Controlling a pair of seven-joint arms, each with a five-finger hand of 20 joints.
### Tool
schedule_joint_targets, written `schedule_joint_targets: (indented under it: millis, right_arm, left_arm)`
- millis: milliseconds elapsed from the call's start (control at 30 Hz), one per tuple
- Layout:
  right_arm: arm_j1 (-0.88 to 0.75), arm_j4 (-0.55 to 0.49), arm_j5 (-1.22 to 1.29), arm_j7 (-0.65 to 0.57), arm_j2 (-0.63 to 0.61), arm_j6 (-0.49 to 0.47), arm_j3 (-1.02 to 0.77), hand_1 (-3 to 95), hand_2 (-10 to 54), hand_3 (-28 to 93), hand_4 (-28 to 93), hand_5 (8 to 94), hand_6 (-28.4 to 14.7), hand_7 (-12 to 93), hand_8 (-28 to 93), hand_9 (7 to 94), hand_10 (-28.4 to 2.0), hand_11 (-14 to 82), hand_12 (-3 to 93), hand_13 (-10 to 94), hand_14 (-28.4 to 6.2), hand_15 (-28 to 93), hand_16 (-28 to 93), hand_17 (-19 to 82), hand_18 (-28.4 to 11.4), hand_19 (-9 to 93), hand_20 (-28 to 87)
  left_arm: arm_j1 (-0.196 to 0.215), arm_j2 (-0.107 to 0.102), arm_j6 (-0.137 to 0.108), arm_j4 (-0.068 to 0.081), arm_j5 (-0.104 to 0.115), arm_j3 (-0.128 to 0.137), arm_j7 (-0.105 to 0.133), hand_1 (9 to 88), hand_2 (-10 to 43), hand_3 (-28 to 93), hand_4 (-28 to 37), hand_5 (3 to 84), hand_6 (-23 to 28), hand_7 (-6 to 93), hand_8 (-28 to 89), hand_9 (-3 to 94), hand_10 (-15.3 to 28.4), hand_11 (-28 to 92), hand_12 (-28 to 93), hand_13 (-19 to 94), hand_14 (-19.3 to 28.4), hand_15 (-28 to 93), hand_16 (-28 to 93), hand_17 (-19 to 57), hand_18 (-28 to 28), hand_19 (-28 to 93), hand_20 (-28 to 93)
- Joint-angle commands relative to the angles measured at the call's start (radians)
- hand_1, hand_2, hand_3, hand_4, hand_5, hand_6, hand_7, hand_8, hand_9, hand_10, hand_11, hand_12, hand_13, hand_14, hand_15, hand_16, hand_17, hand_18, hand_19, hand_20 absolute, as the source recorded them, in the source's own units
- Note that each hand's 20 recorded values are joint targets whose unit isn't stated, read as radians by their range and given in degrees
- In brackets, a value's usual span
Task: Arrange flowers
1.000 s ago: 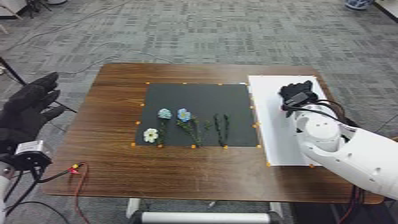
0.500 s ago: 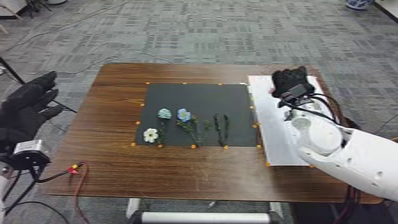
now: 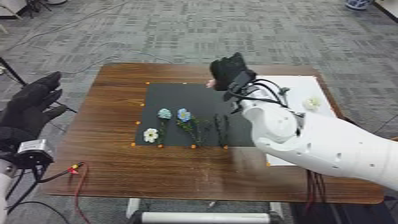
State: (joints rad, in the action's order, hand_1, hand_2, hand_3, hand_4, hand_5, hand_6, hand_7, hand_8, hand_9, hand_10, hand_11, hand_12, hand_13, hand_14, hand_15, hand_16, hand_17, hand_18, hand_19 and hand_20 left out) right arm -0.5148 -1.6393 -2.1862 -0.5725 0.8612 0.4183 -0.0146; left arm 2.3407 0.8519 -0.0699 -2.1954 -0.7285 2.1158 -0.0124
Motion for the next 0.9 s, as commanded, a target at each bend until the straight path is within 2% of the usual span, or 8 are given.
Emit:
schedule_joint_targets:
  millis: [33, 167, 500, 667, 900]
  right_arm:
    - [0.046, -0.020, -0.031, -0.029, 0.065, -0.041, 0.123, 46.1, -9.5, 90, -28, 71.5, 3.5, 54, 6, 83.2, -3.4, 24.5, 59.9, 72, -1.3, 59, 51, 27, -20.0, 77, 55]
    - [0.058, 0.001, -0.031, -0.012, 0.083, -0.081, 0.158, 46.1, -9.5, 90, -28, 71.6, 3.4, 54, 6, 83.2, -3.5, 24.6, 59.9, 72, -1.7, 60, 51, 27, -19.9, 76, 55]
    - [0.063, 0.023, -0.043, -0.010, 0.101, -0.115, 0.187, 46.3, -9.5, 90, -28, 71.5, 3.6, 55, 5, 83.1, -3.4, 24.5, 59.5, 72, -2.0, 60, 50, 26, -19.8, 76, 55]
    - [0.072, 0.036, -0.045, -0.006, 0.120, -0.114, 0.200, 46.5, -9.5, 89, -28, 71.6, 3.7, 55, 4, 83.2, -3.3, 24.3, 58.7, 72, -2.0, 60, 50, 26, -19.8, 76, 55]
    - [0.055, 0.046, -0.039, -0.008, 0.141, -0.168, 0.173, 46.3, -9.5, 88, -28, 71.7, 4.2, 55, 3, 83.4, -3.1, 23.8, 58.1, 72, -2.1, 60, 50, 26, -19.8, 76, 55]
  left_arm:
    - [0.002, -0.004, -0.007, 0.001, 0.002, 0.002, 0.001, 22.6, -4.3, 69, -28.3, 18.5, 1.5, 17.7, -9, 10.2, 7.0, 9, 19, 0, 8.7, 24, -1, -18.6, 17.8, 33, 9]
    - [-0.007, -0.007, -0.003, 0.006, 0.001, 0.000, -0.004, 22.6, -4.3, 68, -28.3, 18.6, 1.5, 17.8, -9, 10.2, 7.1, 9, 19, 0, 8.7, 24, -1, -18.6, 17.8, 33, 9]
    - [0.005, 0.001, 0.003, -0.002, -0.001, 0.009, -0.006, 22.6, -4.3, 68, -28.3, 18.6, 1.5, 17.7, -9, 10.2, 7.1, 9, 19, 0, 8.7, 24, -1, -18.5, 17.7, 33, 9]
    - [0.005, 0.000, -0.001, -0.002, 0.000, 0.008, -0.005, 22.6, -4.2, 68, -28.3, 18.6, 1.5, 17.5, -9, 10.2, 7.1, 9, 19, 0, 8.7, 24, -1, -18.6, 17.7, 33, 9]
    - [-0.005, -0.002, 0.000, 0.000, -0.001, 0.004, -0.010, 22.7, -4.2, 68, -28.3, 18.6, 1.6, 17.3, -9, 10.2, 7.1, 9, 19, 0, 8.7, 24, -1, -18.5, 17.7, 33, 9]
